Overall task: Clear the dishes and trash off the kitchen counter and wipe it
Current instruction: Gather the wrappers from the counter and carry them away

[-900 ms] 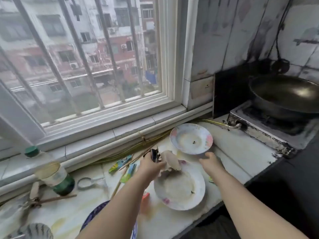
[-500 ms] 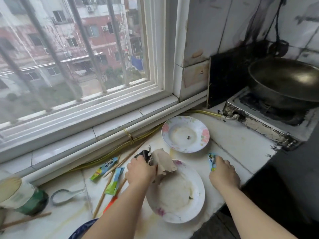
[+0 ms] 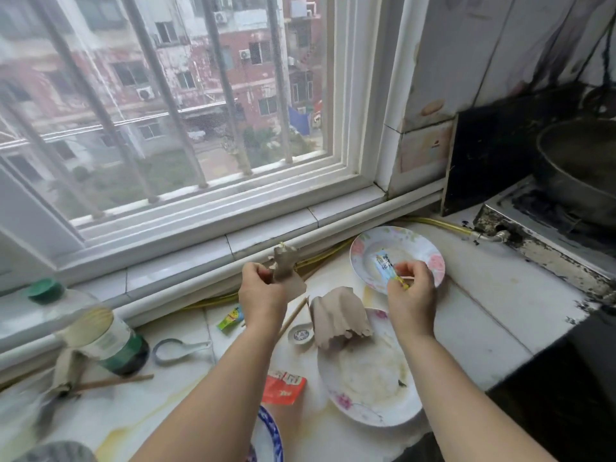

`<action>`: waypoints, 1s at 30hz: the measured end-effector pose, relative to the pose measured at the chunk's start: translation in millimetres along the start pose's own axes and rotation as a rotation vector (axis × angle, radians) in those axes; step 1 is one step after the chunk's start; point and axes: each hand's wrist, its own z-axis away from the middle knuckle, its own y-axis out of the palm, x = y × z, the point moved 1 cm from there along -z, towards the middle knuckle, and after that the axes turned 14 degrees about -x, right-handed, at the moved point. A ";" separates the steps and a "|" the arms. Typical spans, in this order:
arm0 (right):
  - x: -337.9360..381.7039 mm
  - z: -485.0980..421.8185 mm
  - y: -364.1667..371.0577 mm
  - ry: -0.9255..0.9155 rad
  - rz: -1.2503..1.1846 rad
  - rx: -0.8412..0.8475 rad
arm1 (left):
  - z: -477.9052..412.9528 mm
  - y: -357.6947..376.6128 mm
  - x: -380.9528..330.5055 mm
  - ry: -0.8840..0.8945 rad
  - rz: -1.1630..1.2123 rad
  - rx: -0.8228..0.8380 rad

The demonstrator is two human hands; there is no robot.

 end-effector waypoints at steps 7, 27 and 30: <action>4.8 40.8 18.8 -0.132 0.392 0.511 | -11.3 -37.7 22.7 -0.100 0.047 -0.094; 11.6 56.0 52.6 -0.241 0.906 0.556 | -30.2 -74.1 68.7 -0.293 -0.280 0.090; 11.8 50.6 52.1 -0.142 0.784 0.490 | -32.9 -66.8 69.5 -0.139 -0.503 0.178</action>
